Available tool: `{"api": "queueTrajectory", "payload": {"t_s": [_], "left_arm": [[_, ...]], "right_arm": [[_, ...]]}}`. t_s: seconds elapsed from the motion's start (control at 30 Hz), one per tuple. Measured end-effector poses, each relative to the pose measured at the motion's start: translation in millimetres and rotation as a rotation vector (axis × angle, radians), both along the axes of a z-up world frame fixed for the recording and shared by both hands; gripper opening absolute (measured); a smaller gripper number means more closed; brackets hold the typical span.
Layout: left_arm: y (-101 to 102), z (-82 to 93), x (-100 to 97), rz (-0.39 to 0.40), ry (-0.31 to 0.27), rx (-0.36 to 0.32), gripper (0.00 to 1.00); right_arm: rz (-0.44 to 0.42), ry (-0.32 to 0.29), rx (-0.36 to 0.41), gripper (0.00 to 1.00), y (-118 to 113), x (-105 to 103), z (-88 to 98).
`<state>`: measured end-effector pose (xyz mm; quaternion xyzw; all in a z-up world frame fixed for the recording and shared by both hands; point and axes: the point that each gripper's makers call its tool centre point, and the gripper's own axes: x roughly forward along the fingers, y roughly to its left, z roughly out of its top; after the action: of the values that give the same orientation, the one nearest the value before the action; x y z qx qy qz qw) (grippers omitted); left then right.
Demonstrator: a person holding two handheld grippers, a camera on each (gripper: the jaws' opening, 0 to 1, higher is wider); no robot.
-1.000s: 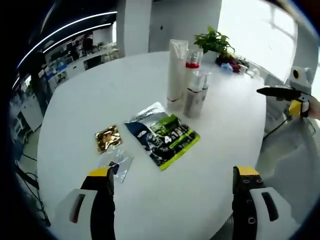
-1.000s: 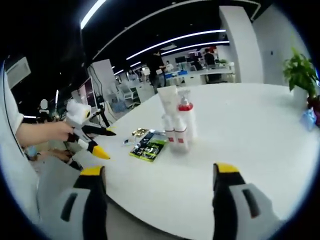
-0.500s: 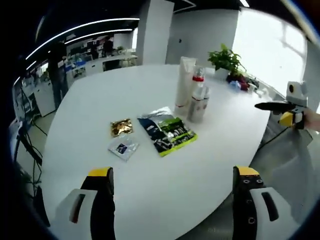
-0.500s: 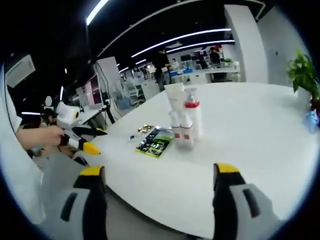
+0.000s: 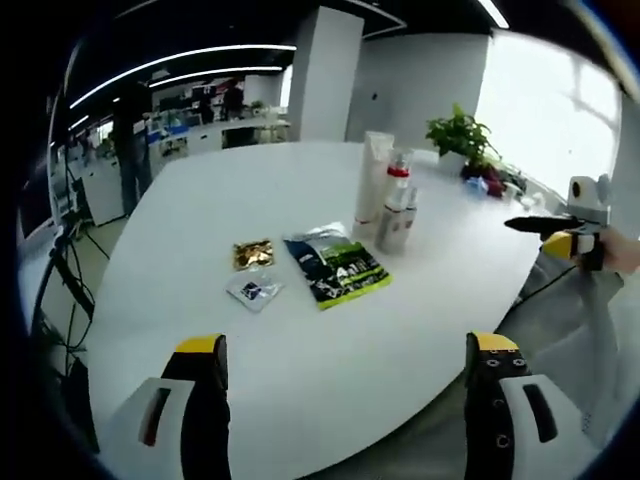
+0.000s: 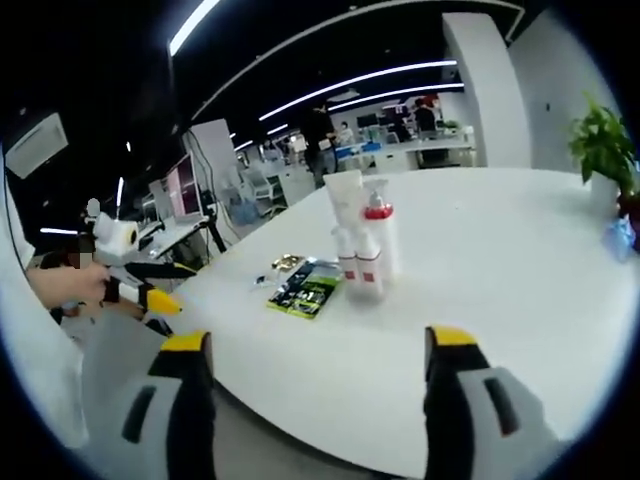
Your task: Arrange the skincare products in the storage area until every visible bottle or jar stands upright without overlapping.
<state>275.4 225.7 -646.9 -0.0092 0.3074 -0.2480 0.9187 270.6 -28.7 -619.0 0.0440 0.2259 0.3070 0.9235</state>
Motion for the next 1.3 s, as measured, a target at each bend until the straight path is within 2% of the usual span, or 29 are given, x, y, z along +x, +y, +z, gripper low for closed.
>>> {"api": "queueTrajectory", "payload": {"t_s": [0.27,0.7,0.83,1.13,1.3], "left_arm": [[-1.3,-2.4,-0.3,-0.01,0.014,0.012,0.97],[-0.8,-1.5,16.0,-0.037,0.013,0.042,0.97],[1.8,-3.5,24.6,-0.02,0.023,0.03,0.95],[16.8,-19.9,44.8,-0.073,0.065,0.129,0.94],[20.6,-21.1,64.0,-0.093,0.082,0.141,0.94]], "right_arm": [[0.005,-0.004,0.01,0.88,1.1,-1.6,1.5],[0.012,-0.009,0.009,0.88,1.8,-2.7,1.4],[0.003,-0.008,0.012,0.89,0.2,-1.2,0.8],[0.03,-0.002,-0.007,0.88,5.0,-2.4,-2.6],[0.037,0.0,-0.028,0.87,5.9,-1.7,-5.0]]}}
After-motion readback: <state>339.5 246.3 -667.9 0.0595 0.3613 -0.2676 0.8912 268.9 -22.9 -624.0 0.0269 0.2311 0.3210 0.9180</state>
